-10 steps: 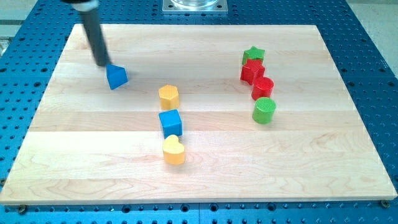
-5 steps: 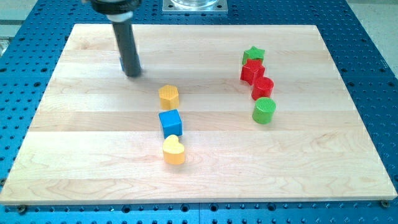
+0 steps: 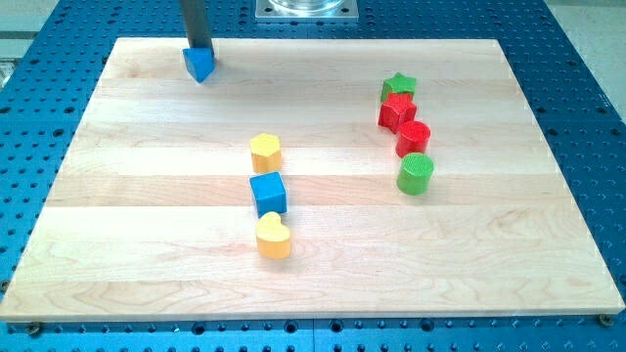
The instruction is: Add the triangle in a right side row of the blocks
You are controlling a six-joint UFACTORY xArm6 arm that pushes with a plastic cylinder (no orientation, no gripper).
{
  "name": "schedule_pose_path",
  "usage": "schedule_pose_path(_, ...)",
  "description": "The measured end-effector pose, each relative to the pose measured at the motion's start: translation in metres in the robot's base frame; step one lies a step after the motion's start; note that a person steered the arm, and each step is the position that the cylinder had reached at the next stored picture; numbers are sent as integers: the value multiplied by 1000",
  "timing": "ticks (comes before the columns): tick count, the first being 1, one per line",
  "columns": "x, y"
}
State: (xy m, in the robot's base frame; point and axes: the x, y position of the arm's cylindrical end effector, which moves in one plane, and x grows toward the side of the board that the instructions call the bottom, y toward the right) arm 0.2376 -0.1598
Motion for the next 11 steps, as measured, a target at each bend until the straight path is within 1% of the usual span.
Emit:
schedule_pose_path(1,47,-11)
schedule_pose_path(2,108,-11)
schedule_pose_path(3,145,-11)
schedule_pose_path(4,136,-74)
schedule_pose_path(5,184,-94)
schedule_pose_path(6,190,-66)
schedule_pose_path(7,188,-14)
schedule_pose_path(8,164,14)
schedule_pose_path(9,162,-33)
schedule_pose_path(10,154,-41)
schedule_pose_path(11,142,8)
